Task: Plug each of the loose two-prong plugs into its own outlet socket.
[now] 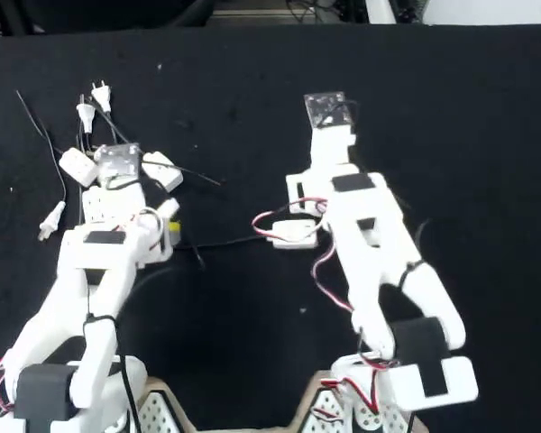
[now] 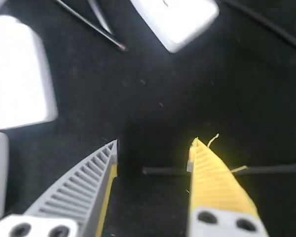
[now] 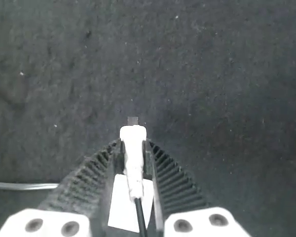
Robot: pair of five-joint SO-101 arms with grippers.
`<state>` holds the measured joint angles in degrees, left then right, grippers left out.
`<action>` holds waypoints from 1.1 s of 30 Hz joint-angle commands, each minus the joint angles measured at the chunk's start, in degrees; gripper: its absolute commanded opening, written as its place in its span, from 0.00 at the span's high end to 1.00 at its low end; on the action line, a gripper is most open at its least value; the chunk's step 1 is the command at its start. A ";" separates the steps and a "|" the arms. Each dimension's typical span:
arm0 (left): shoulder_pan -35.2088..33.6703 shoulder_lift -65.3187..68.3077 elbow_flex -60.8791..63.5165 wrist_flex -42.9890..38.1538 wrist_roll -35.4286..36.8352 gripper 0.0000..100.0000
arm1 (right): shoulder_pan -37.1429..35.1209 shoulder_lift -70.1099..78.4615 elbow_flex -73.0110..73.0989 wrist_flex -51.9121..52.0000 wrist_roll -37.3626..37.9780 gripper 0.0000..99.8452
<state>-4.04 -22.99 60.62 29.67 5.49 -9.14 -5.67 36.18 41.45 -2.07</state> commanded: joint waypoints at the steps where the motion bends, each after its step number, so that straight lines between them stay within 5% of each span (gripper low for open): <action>1: 3.82 -0.18 -2.77 2.46 0.09 0.77 | 1.14 -0.31 -3.38 1.32 1.41 0.99; 25: 4.97 -0.79 -3.30 15.38 -19.25 0.77 | -4.48 -0.13 -6.81 17.93 7.56 0.99; 33: 1.98 -0.79 -8.92 11.52 -8.53 0.77 | -4.13 0.04 -6.64 15.82 7.12 0.99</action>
<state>0.44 -22.90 57.98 43.74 -10.77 -12.40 -5.23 32.13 58.68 4.97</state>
